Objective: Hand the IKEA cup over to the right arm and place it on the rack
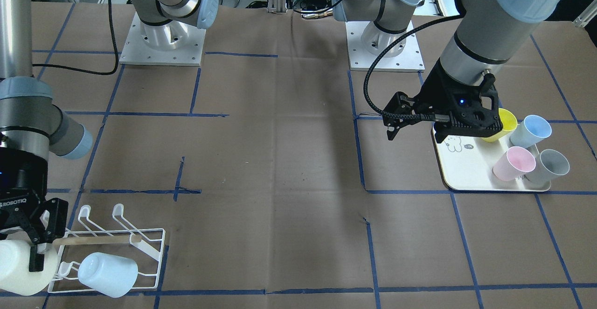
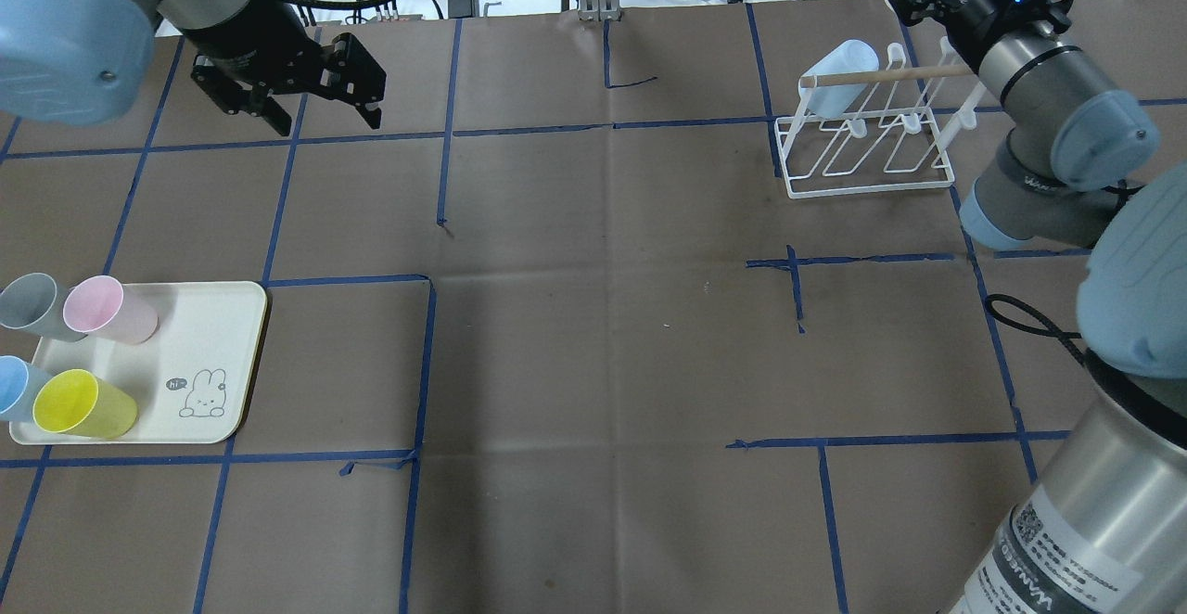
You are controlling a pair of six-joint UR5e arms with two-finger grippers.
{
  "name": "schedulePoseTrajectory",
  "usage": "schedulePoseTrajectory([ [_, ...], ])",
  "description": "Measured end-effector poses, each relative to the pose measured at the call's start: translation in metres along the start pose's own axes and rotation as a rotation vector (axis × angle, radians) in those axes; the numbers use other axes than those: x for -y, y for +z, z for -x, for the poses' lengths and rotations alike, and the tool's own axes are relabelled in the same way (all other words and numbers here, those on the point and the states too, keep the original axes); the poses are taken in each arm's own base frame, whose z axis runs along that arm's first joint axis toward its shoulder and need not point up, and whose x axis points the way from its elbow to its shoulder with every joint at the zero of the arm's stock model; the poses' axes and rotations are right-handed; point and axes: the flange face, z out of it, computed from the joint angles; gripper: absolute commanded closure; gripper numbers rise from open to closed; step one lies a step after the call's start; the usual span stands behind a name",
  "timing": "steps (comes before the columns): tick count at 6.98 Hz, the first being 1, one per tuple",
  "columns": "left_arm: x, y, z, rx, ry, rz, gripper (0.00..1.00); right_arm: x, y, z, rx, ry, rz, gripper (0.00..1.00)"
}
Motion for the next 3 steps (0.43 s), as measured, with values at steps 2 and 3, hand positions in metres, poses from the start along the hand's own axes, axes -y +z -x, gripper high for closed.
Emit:
schedulePoseTrajectory([
  [2, -0.02, -0.009, -0.005, 0.039, 0.001, 0.049, 0.0, -0.019, -0.012, -0.031, 0.033, -0.02, 0.012, 0.75],
  [3, -0.026, -0.009, -0.01, 0.044, 0.011, 0.051, 0.0, -0.029, -0.016, -0.036, 0.035, -0.022, 0.012, 0.75],
])
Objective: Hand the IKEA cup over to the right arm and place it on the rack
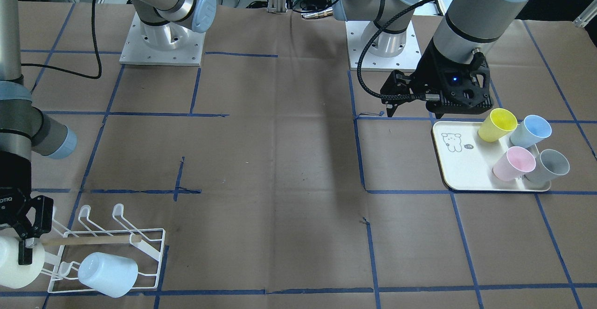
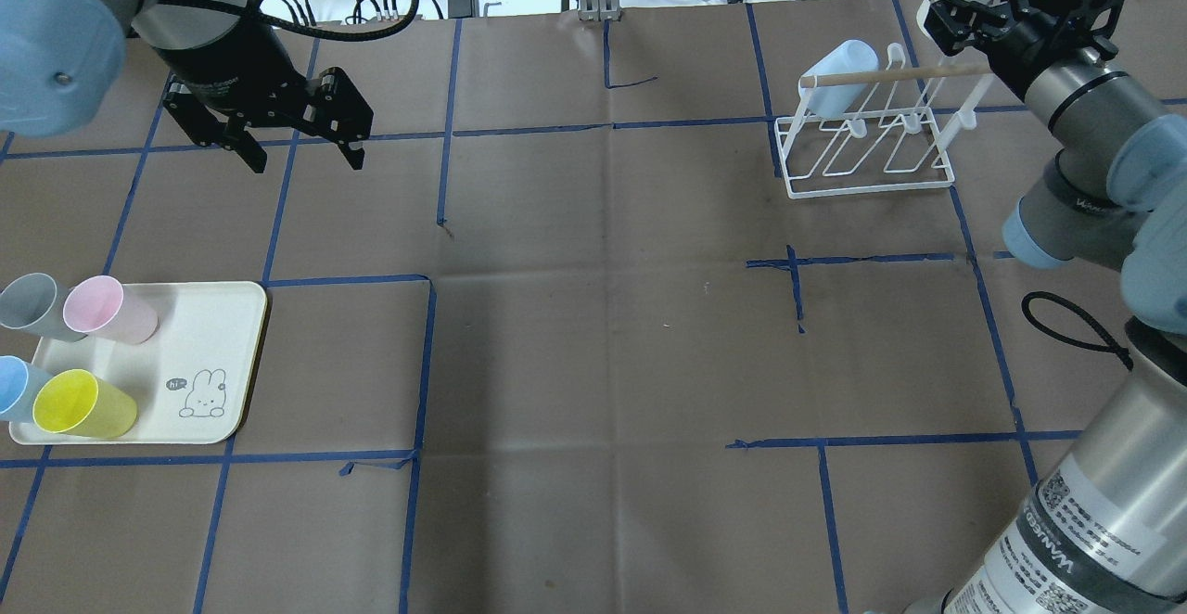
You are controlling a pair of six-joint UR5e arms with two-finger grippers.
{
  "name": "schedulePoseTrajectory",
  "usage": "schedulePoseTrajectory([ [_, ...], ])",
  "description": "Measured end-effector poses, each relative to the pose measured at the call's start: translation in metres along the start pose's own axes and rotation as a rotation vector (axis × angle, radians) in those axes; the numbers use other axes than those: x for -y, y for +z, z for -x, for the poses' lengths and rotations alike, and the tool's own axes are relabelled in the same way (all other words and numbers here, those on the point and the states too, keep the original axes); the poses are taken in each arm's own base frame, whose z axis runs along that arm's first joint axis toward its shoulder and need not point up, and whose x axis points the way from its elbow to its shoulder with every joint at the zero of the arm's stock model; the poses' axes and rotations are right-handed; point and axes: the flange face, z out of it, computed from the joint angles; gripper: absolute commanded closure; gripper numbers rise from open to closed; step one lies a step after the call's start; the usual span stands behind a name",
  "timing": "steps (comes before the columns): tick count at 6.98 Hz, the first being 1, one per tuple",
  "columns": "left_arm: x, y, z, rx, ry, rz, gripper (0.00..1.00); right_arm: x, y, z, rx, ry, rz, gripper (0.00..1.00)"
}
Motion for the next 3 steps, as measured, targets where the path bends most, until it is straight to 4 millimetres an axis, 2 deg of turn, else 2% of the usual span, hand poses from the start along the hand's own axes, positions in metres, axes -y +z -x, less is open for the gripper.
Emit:
schedulePoseTrajectory([
  [3, -0.023, -0.003, -0.007, 0.0, 0.01, -0.009, 0.0, -0.002, 0.0, -0.01, -0.008, -0.008, -0.009, 0.75],
])
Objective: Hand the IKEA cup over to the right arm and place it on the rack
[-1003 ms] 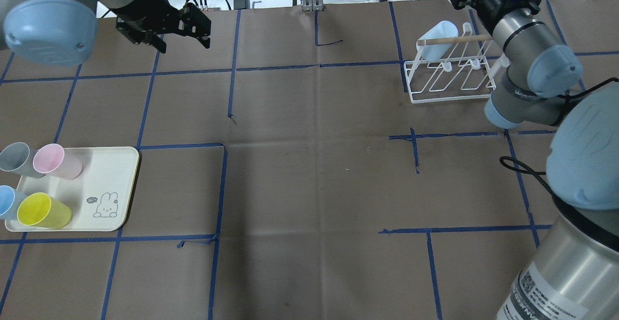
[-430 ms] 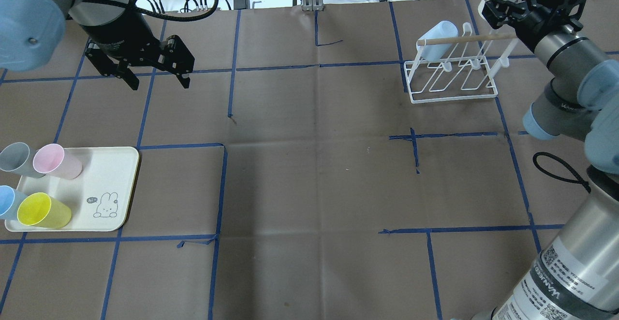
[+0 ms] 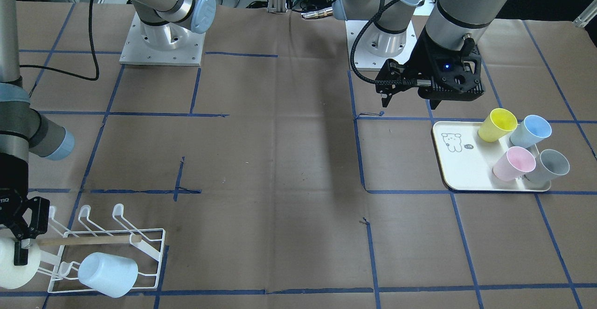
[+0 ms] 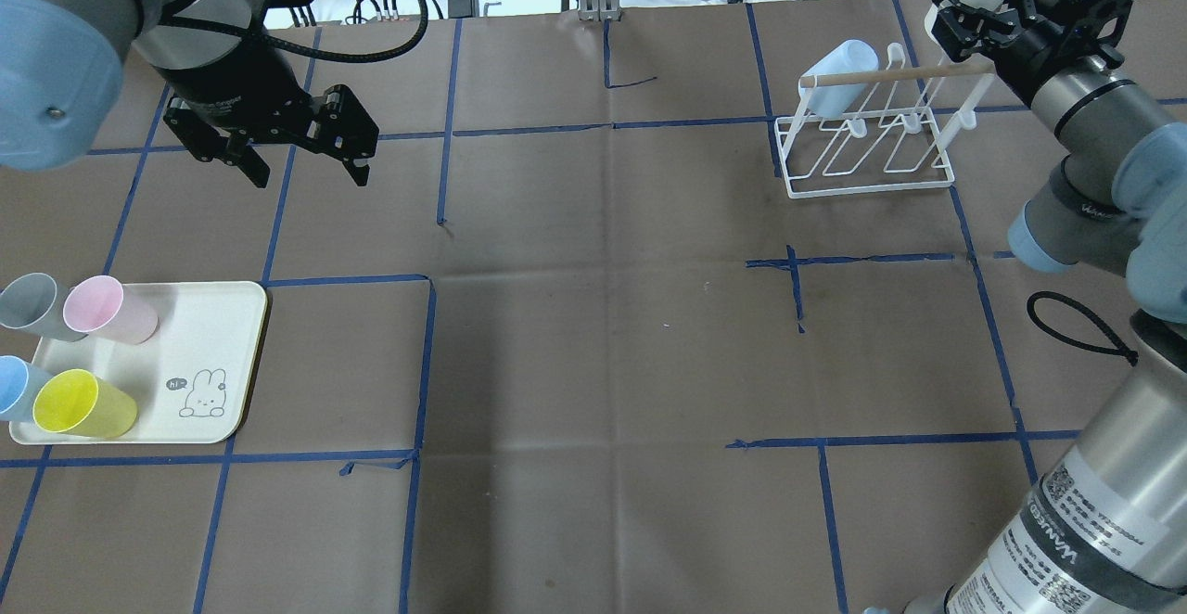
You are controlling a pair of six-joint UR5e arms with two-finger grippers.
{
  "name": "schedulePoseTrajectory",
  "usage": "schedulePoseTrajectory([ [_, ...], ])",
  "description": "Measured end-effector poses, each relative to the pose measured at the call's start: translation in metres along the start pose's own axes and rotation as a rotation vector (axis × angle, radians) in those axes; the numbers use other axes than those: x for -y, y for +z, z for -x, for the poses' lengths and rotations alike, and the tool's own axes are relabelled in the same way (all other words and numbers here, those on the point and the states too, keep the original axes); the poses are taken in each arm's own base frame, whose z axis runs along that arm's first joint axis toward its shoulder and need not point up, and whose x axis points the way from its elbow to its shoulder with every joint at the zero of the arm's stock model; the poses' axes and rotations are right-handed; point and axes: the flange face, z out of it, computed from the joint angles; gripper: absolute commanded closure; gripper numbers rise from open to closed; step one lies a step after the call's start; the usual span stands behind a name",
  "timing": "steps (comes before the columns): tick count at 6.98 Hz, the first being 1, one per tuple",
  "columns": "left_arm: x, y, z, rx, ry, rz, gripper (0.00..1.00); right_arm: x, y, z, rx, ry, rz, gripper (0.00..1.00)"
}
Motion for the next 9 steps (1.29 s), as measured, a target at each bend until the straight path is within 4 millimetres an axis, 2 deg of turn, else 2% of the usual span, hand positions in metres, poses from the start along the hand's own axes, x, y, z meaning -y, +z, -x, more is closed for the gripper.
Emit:
schedulePoseTrajectory([
  [2, -0.015, 0.0, -0.002, -0.002, -0.002, -0.007, 0.0, -0.004, 0.008, -0.009, -0.003, -0.002, -0.005, 0.75],
  [3, -0.015, -0.001, -0.002, -0.001, -0.007, -0.022, 0.0, -0.01, 0.011, -0.011, -0.002, 0.0, -0.003, 0.75],
  [8, 0.011, -0.007, -0.008, 0.002, -0.03, -0.065, 0.0, -0.031, 0.014, -0.01, 0.008, 0.024, 0.022, 0.74],
  [9, 0.012, -0.006, -0.011, 0.002, -0.031, -0.063, 0.0, -0.036, 0.014, -0.009, 0.02, 0.031, 0.027, 0.49],
])
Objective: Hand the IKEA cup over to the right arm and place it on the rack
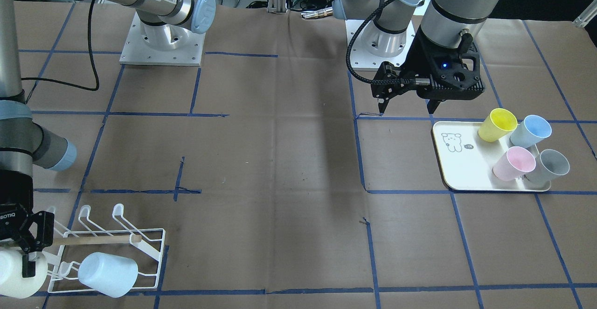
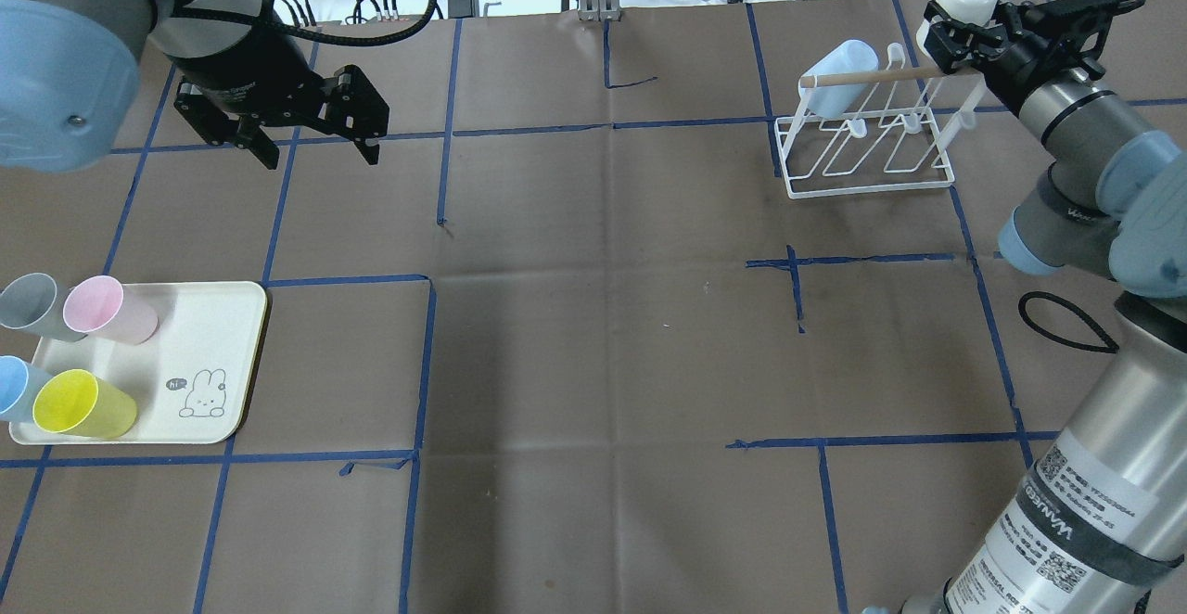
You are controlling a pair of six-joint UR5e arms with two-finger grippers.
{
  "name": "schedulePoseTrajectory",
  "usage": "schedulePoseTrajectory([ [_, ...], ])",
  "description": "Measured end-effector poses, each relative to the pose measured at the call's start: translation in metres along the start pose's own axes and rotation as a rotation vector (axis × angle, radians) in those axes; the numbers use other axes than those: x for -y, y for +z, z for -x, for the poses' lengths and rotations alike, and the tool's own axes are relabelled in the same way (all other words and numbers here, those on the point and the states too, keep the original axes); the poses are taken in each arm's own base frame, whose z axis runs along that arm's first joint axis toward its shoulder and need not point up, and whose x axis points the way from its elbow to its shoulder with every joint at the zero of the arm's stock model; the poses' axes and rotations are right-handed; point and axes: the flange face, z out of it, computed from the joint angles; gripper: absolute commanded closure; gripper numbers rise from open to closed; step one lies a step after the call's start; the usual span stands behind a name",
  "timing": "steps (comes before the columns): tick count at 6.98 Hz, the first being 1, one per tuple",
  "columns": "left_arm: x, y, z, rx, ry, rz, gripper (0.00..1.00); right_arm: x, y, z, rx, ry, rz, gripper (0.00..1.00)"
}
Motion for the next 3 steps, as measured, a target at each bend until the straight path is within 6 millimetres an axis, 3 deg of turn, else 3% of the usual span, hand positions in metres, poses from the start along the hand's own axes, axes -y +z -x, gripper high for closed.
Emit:
schedulePoseTrajectory([
  [1, -0.0003, 0.0008, -0.0026, 0.0, 0.0, 0.001, 0.0, -0.0018, 0.0001, 0.0013, 0.013, 0.005, 0.001, 0.01],
  [3, -0.0007, 0.0023, -0.0037, -0.001, 0.0, 0.004, 0.0, -0.0022, 0.0004, 0.0018, 0.019, 0.014, 0.003, 0.0],
])
